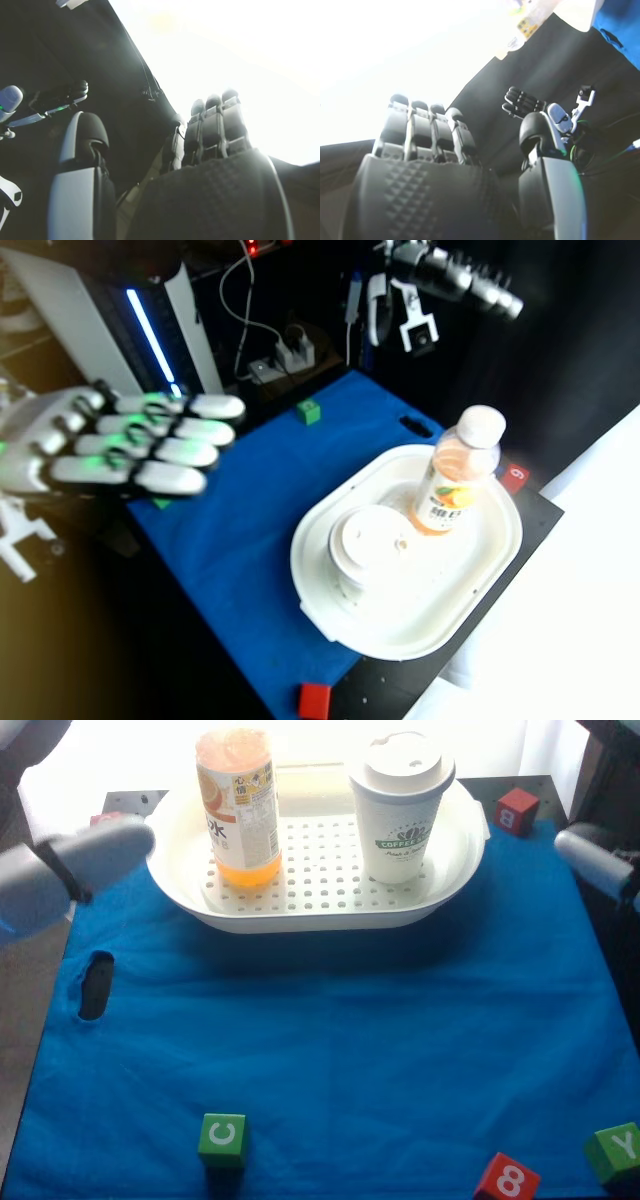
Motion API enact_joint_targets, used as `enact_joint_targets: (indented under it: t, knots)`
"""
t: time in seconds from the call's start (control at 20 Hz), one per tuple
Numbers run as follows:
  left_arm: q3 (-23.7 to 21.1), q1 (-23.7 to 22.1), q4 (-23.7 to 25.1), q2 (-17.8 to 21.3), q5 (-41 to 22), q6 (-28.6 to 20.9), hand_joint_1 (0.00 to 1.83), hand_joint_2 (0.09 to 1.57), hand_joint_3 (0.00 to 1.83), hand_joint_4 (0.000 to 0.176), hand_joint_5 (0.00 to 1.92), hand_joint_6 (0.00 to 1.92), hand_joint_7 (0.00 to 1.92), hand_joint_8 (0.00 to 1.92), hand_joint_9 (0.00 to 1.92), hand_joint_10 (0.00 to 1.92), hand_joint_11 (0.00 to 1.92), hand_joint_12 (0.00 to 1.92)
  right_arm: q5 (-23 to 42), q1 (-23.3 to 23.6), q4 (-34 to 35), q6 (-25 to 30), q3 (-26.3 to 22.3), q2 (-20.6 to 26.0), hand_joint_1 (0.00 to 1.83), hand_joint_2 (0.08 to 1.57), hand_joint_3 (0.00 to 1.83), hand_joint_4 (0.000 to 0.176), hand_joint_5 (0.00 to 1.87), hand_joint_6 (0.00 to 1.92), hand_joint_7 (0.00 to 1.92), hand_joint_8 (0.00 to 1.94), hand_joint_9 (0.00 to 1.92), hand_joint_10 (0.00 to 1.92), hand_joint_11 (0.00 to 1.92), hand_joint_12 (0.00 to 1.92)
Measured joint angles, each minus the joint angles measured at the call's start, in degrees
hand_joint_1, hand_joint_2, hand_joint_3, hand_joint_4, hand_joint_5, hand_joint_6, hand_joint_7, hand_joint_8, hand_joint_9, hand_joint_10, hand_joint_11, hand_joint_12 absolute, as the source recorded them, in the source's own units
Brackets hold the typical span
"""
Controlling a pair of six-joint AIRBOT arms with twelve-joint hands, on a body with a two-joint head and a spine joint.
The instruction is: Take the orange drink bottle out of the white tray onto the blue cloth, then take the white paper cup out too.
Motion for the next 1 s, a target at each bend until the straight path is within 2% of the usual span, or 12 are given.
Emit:
enact_joint_targets:
  t: [0.2,0.25,0.3,0.35,0.4,0.45,0.55,0.65,0.75,0.8,0.85,1.0]
  knots:
    - [0.61,-0.07,-0.28,-1.09,0.44,0.00,0.08,1.30,0.04,0.162,0.00,0.00,0.00,0.00,0.00,0.00,0.00,0.00,-1.95,0.00,-0.11,0.00,0.11,-0.15,0.39,1.37,0.02,0.000,0.00,0.00,0.00,0.00,0.00,0.00,0.00,0.00]
    - [0.61,-0.04,-0.42,-1.20,1.60,-0.02,0.15,1.38,0.00,0.109,0.00,0.00,0.00,0.00,0.00,0.00,0.00,0.21,-2.62,-0.02,-0.07,0.00,0.22,-0.61,0.40,1.38,0.01,0.000,0.00,0.00,0.00,0.00,0.00,0.00,0.00,0.00]
    - [0.76,-0.04,-0.61,-1.40,1.95,-0.07,0.18,1.37,0.00,0.098,0.00,0.00,0.00,0.00,0.00,0.00,0.00,0.30,-2.99,-0.02,-0.07,0.00,0.22,-0.72,0.37,1.38,0.01,0.000,0.00,0.00,0.00,0.00,0.00,0.00,0.00,0.00]
    - [0.94,-0.04,-1.09,-1.62,1.99,-0.09,0.18,1.37,0.00,0.098,0.00,0.00,0.00,0.00,0.00,0.00,0.00,0.30,-3.26,-0.02,-0.20,0.00,0.22,-0.81,0.37,1.38,0.01,0.000,0.00,0.00,0.00,0.00,0.00,0.00,0.00,0.00]
    - [0.98,-0.04,-1.75,-1.62,2.51,-0.20,0.15,1.35,0.00,0.102,0.00,0.00,0.00,0.00,0.00,0.00,0.00,0.06,-3.23,-0.02,-0.17,0.00,0.22,-0.98,0.34,1.38,0.01,0.000,0.00,0.00,0.00,0.00,0.00,0.00,0.00,0.00]
    - [1.77,-0.04,-2.36,-1.90,3.19,-0.26,0.19,1.32,0.00,0.134,0.00,0.00,0.00,0.00,0.00,0.00,0.00,0.01,-3.41,-0.02,-0.20,0.00,0.22,-1.03,0.31,1.39,0.01,0.000,0.00,0.00,0.00,0.00,0.00,0.00,0.00,0.00]
    - [3.67,-0.94,-5.92,-3.63,5.29,-0.31,0.18,1.32,0.00,0.146,0.00,0.00,0.00,0.00,0.00,0.00,0.00,0.00,-3.50,-0.02,-0.07,0.00,0.24,-1.22,0.34,1.38,0.01,0.000,0.00,0.00,0.00,0.00,0.00,0.00,0.00,0.00]
    - [5.77,-1.81,-9.01,-4.98,8.22,-0.33,0.22,1.26,0.00,0.122,0.00,0.00,0.00,0.00,0.00,0.00,0.00,0.00,-3.48,-0.02,-0.39,0.00,0.70,-1.70,0.35,1.38,0.00,0.000,0.00,0.00,0.00,0.00,0.00,0.00,0.00,0.00]
    - [10.25,-5.14,-12.70,-8.09,13.40,-1.20,0.38,1.21,0.00,0.136,0.00,0.00,0.00,0.00,0.00,0.00,0.00,0.00,-3.91,-0.02,0.44,0.00,0.81,-2.25,0.43,1.37,0.00,0.000,0.00,0.00,0.00,0.00,0.00,0.00,0.00,0.00]
    - [11.78,-6.51,-13.75,-9.16,15.56,-1.33,0.45,1.19,0.00,0.112,0.00,0.00,0.00,0.00,0.00,0.00,0.00,0.00,-3.89,-0.02,0.09,0.02,0.81,-2.25,0.44,1.37,0.00,0.000,0.00,0.00,0.00,0.00,0.00,0.00,0.00,0.00]
    - [13.79,-8.15,-14.47,-10.40,18.71,-1.36,0.48,1.15,0.00,0.104,0.00,0.00,0.00,0.00,0.00,0.00,0.00,0.00,-3.87,-0.02,-0.26,0.02,0.81,-2.25,0.44,1.37,0.00,0.000,0.00,0.00,0.00,0.00,0.00,0.00,0.00,0.00]
    - [20.39,-12.41,-15.04,-14.45,27.45,-3.91,0.49,1.04,0.00,0.099,0.00,0.00,0.00,0.00,0.00,0.00,0.00,0.00,-3.89,-0.02,-0.13,0.02,0.81,-2.29,0.44,1.36,0.00,0.000,0.00,0.00,0.00,0.00,0.00,0.00,0.00,0.00]
